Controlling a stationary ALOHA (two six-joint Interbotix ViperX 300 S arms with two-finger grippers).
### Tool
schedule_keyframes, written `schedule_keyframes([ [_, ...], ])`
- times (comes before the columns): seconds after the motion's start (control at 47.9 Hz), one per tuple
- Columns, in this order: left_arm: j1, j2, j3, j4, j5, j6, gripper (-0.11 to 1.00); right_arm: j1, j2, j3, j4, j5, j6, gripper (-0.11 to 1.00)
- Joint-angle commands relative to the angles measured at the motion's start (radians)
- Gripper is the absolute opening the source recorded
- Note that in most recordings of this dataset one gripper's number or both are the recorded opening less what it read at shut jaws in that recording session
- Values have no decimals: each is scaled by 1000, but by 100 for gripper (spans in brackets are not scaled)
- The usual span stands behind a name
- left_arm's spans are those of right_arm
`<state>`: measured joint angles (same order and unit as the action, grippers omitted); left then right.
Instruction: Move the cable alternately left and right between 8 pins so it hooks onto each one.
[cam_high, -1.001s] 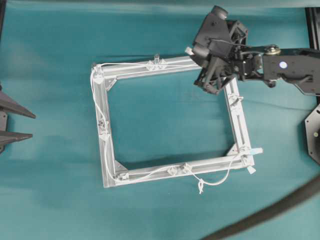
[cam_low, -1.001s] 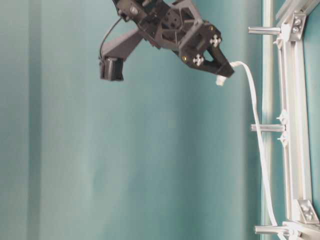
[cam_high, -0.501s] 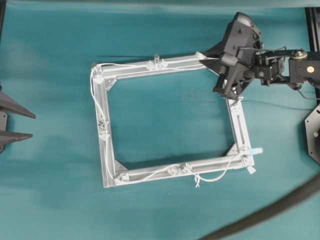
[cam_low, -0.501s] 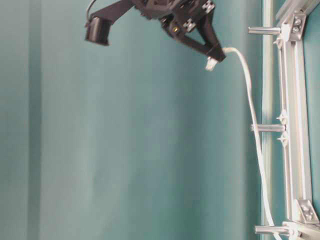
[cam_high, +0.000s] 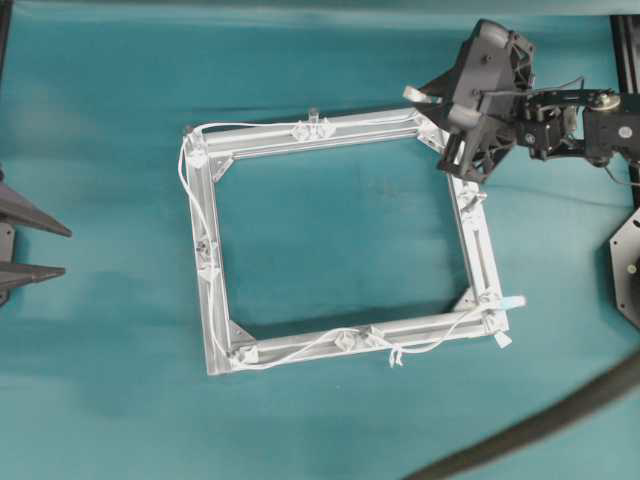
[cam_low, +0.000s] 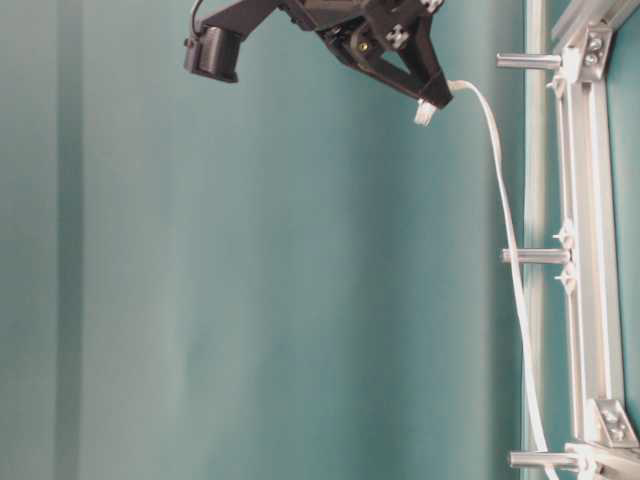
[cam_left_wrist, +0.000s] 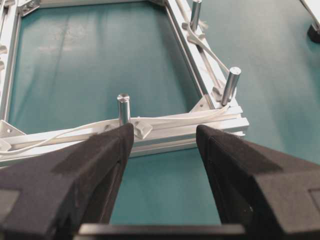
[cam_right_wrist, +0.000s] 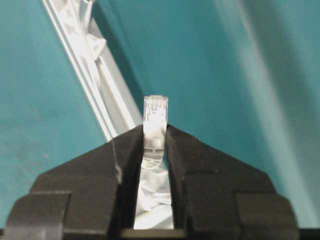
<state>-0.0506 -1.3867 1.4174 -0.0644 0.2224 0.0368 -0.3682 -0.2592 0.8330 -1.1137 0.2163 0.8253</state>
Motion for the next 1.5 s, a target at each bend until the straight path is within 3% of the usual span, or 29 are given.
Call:
schedule_keyframes([
  [0.0, 3, 12, -26, 5, -8, 5, 65, -11, 2, -9, -57, 8, 2, 16],
  [0.459, 3, 12, -26, 5, -8, 5, 65, -94, 91, -57, -233, -6, 3, 16],
  [0.981, 3, 12, -26, 5, -8, 5, 65, -156, 137, -54, -236, -5, 12, 16],
  [1.481, 3, 12, -26, 5, -8, 5, 65, -160, 81, 46, -196, -17, 54, 16],
])
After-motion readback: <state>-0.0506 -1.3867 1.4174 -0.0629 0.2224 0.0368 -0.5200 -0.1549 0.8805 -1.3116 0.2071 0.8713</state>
